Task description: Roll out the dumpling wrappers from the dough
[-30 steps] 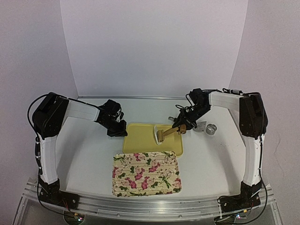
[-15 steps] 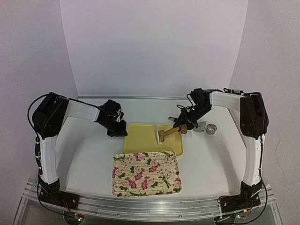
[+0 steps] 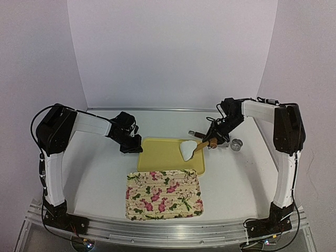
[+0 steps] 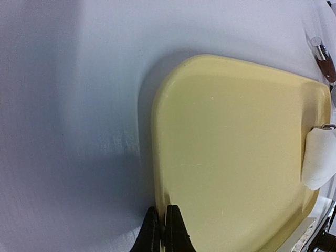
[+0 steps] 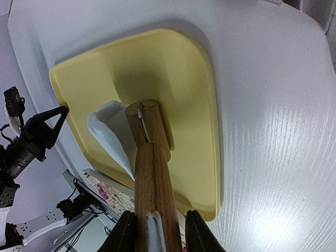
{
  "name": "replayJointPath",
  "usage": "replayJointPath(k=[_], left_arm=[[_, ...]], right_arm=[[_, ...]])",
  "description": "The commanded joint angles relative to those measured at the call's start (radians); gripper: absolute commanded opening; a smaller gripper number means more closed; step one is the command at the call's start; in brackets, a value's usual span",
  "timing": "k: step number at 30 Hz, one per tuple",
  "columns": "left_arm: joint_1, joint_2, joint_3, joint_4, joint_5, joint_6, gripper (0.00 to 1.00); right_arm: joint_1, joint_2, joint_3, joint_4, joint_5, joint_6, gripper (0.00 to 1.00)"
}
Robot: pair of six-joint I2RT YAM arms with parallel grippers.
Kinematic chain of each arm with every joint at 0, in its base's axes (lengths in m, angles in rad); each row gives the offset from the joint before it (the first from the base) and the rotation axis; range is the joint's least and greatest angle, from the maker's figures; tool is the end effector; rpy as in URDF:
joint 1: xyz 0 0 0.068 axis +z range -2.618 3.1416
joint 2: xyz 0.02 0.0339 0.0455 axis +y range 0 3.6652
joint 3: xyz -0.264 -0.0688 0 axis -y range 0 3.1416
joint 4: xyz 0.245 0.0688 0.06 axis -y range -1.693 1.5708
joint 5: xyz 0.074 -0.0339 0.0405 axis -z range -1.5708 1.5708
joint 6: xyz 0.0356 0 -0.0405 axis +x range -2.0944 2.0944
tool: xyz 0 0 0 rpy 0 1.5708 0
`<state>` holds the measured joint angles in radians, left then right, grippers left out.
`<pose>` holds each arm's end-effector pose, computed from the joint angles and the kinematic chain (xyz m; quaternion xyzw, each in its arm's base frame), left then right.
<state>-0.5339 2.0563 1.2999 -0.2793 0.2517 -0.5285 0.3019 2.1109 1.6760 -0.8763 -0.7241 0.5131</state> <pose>0.3552 -0.2203 0.1292 0.0358 0.9567 -0.2372 0.1648 0.4027 0.1501 0.1938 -0.0522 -0.9270 -0.3704 0.0281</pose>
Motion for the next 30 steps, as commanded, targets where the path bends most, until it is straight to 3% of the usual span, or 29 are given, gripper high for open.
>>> replayJointPath(k=[1, 9, 23, 30], left_arm=[[0.012, 0.027, -0.051, -0.104, -0.065, 0.008, 0.00], [0.012, 0.027, -0.048, -0.098, -0.054, 0.010, 0.00], [0.012, 0.024, -0.033, -0.100, -0.046, 0.013, 0.00], [0.012, 0.011, -0.035, -0.104, -0.046, 0.013, 0.00]], right_arm=[[-0.003, 0.027, 0.008, -0.084, 0.279, -0.030, 0.00], [0.030, -0.017, 0.139, -0.086, 0.221, -0.022, 0.00], [0.033, -0.196, 0.220, -0.266, 0.550, -0.002, 0.00], [0.037, -0.235, 0.277, -0.305, 0.453, -0.054, 0.00]])
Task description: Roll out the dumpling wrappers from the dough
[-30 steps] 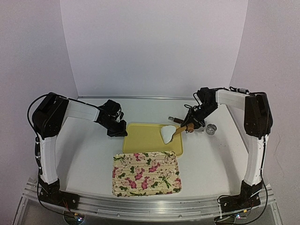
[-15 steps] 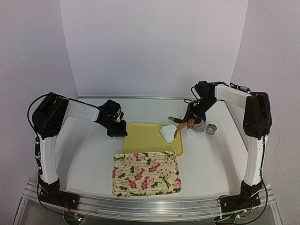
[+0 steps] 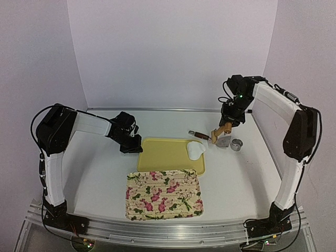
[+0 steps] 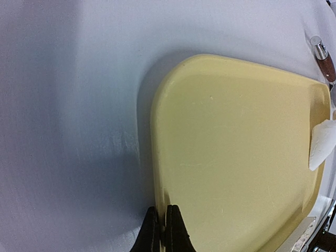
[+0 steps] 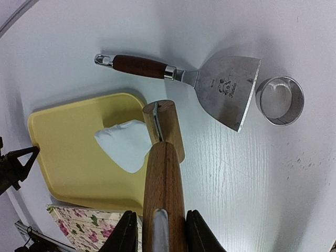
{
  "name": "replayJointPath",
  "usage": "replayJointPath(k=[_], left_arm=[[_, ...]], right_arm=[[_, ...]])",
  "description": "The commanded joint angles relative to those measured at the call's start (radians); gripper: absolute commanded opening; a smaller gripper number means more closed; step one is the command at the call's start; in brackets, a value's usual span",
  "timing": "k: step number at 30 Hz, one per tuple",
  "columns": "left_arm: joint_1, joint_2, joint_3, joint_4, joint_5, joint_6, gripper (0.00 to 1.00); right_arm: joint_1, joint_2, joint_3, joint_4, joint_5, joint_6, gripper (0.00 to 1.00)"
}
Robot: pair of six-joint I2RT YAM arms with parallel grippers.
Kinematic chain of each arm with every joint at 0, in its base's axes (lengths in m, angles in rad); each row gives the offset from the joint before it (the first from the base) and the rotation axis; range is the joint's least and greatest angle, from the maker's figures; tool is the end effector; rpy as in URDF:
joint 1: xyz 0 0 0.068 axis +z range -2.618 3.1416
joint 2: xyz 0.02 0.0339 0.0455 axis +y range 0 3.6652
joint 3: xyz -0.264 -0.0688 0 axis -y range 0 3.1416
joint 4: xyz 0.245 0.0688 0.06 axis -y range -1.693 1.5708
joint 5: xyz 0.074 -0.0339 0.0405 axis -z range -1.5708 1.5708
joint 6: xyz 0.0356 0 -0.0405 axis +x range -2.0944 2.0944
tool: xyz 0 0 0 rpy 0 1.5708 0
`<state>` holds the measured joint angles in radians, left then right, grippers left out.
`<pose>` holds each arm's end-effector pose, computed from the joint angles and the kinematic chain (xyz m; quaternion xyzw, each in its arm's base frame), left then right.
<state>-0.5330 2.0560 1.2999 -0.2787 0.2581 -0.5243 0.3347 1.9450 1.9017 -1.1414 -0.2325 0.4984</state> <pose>0.3553 -0.2202 0.1294 0.0382 0.9561 -0.2396 0.1642 0.3796 0.1407 0.3079 0.0575 0.9734 0.1812 0.1282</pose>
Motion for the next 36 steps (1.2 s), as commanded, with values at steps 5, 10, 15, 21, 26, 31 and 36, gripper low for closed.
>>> replayJointPath(k=[5, 10, 15, 21, 26, 31, 36], left_arm=[[0.011, 0.008, -0.037, -0.104, -0.048, 0.010, 0.00], [0.011, 0.002, -0.044, -0.101, -0.048, 0.010, 0.00], [0.011, -0.002, -0.053, -0.098, -0.048, 0.008, 0.00], [0.011, -0.002, -0.059, -0.091, -0.047, 0.002, 0.00], [0.011, -0.002, -0.063, -0.085, -0.046, -0.003, 0.00], [0.011, -0.002, -0.066, -0.084, -0.047, -0.006, 0.00], [0.011, 0.001, -0.063, -0.084, -0.046, -0.006, 0.00]], right_arm=[[0.056, -0.029, 0.108, -0.082, -0.149, -0.076, 0.00], [0.098, 0.025, 0.154, -0.098, -0.145, -0.077, 0.00], [0.111, 0.084, 0.192, -0.102, -0.143, -0.083, 0.00], [0.133, 0.176, 0.240, -0.102, -0.158, -0.108, 0.00], [0.137, 0.224, 0.253, -0.105, -0.112, -0.103, 0.00], [0.136, 0.254, 0.238, -0.140, -0.052, -0.097, 0.00], [0.136, 0.273, 0.209, -0.152, -0.027, -0.091, 0.00]])
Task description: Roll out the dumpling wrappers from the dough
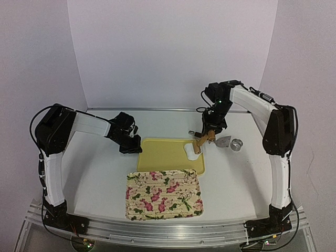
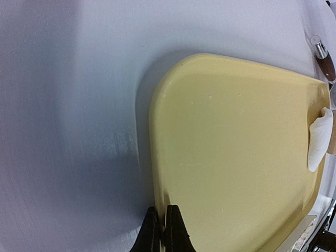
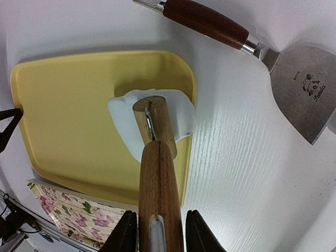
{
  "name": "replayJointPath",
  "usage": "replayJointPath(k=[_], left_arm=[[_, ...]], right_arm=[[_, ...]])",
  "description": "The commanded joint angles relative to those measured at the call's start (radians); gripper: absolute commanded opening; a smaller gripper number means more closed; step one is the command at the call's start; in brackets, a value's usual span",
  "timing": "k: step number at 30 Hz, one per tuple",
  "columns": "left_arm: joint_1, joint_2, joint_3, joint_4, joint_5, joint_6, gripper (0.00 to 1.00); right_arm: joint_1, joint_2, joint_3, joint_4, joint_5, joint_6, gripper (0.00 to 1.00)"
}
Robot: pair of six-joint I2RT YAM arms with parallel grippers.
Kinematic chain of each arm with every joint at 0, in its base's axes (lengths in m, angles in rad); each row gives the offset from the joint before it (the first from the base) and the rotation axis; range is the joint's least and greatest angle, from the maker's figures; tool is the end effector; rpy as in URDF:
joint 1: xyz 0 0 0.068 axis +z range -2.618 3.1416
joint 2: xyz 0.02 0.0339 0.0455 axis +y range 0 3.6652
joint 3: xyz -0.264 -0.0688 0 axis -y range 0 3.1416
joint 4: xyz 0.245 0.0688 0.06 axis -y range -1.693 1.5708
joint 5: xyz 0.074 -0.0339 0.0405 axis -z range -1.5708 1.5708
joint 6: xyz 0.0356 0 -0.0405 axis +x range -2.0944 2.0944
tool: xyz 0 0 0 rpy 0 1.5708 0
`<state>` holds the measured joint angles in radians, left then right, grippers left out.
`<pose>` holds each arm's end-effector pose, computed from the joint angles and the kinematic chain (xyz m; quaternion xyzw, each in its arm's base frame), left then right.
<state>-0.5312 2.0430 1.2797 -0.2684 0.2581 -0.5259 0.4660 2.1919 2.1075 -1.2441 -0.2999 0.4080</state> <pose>0.3526 -0.2177 0.1295 0.0368 0.9558 -0.2403 0.1655 0.3962 0.2110 0.2625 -0.0465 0.9806 0.1849 0.0455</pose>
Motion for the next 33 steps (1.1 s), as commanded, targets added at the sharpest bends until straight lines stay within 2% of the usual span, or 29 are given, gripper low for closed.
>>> replayJointPath(k=[1, 12, 22, 28, 33], left_arm=[[0.010, 0.014, -0.043, -0.094, -0.046, -0.005, 0.00], [0.010, 0.012, -0.038, -0.103, -0.047, -0.003, 0.00], [0.010, 0.011, -0.031, -0.094, -0.031, 0.036, 0.00], [0.010, 0.023, 0.002, -0.090, -0.015, 0.091, 0.00], [0.010, 0.037, 0.025, -0.103, -0.012, 0.107, 0.00]], right_arm=[[0.005, 0.033, 0.002, -0.049, 0.039, -0.001, 0.00], [0.005, 0.117, 0.034, -0.043, 0.042, 0.013, 0.00], [0.005, -0.018, 0.149, -0.068, -0.128, 0.039, 0.00], [0.002, -0.074, 0.101, -0.097, -0.198, 0.029, 0.00], [0.002, -0.074, 0.045, -0.091, -0.199, 0.005, 0.00]])
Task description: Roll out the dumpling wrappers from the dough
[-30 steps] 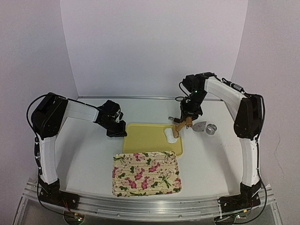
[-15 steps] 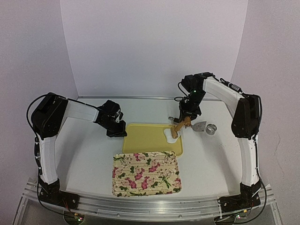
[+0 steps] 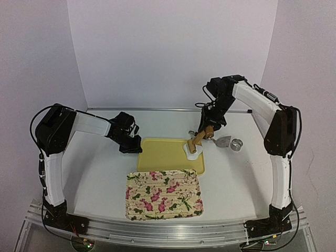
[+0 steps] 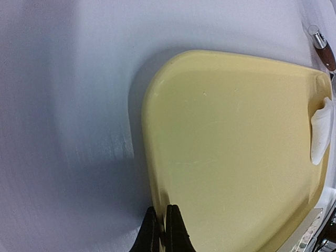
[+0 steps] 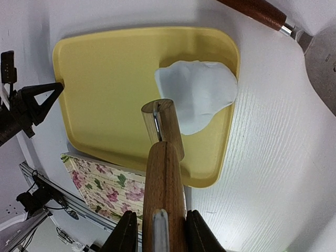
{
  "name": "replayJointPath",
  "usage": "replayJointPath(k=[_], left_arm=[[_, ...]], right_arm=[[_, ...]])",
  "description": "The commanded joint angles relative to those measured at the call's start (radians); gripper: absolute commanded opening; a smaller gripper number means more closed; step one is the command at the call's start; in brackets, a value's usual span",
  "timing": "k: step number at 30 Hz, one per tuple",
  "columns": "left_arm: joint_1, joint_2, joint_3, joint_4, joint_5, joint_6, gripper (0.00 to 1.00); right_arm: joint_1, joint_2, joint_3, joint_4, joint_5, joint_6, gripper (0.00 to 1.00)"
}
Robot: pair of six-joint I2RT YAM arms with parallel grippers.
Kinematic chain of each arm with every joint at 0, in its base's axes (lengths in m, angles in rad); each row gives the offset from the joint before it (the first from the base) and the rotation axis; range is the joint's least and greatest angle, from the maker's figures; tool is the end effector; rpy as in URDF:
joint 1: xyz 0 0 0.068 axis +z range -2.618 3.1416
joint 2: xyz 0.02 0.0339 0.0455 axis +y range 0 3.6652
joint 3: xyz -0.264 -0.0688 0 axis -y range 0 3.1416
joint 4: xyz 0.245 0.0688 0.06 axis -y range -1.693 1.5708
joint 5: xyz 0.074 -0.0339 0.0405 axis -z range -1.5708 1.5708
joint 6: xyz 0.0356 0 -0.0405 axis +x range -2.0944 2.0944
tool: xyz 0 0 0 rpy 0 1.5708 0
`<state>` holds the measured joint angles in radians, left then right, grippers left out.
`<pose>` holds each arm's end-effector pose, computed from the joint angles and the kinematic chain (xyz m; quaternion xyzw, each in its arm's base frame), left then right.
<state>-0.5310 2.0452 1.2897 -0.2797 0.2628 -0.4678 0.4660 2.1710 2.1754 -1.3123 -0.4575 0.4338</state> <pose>0.3535 -0.2183 0.1308 0.0649 0.9545 -0.2365 0.1698 0.3872 0.2124 0.2901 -0.0453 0.9649 0.2579 0.0172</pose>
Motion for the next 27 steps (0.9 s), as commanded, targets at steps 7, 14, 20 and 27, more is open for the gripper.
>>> replayJointPath(k=[7, 14, 20, 27], left_arm=[[0.009, 0.028, 0.005, -0.090, -0.014, 0.045, 0.00], [0.009, 0.025, -0.001, -0.087, -0.014, 0.044, 0.00], [0.009, 0.023, -0.001, -0.085, -0.013, 0.046, 0.00], [0.009, 0.015, -0.011, -0.082, -0.017, 0.051, 0.00]], right_arm=[[0.003, -0.009, -0.008, 0.026, -0.065, -0.025, 0.00], [0.003, 0.040, -0.019, 0.042, -0.023, -0.037, 0.00], [0.002, 0.085, -0.038, 0.053, 0.051, -0.034, 0.00], [-0.008, 0.111, -0.106, 0.052, 0.128, -0.017, 0.00]])
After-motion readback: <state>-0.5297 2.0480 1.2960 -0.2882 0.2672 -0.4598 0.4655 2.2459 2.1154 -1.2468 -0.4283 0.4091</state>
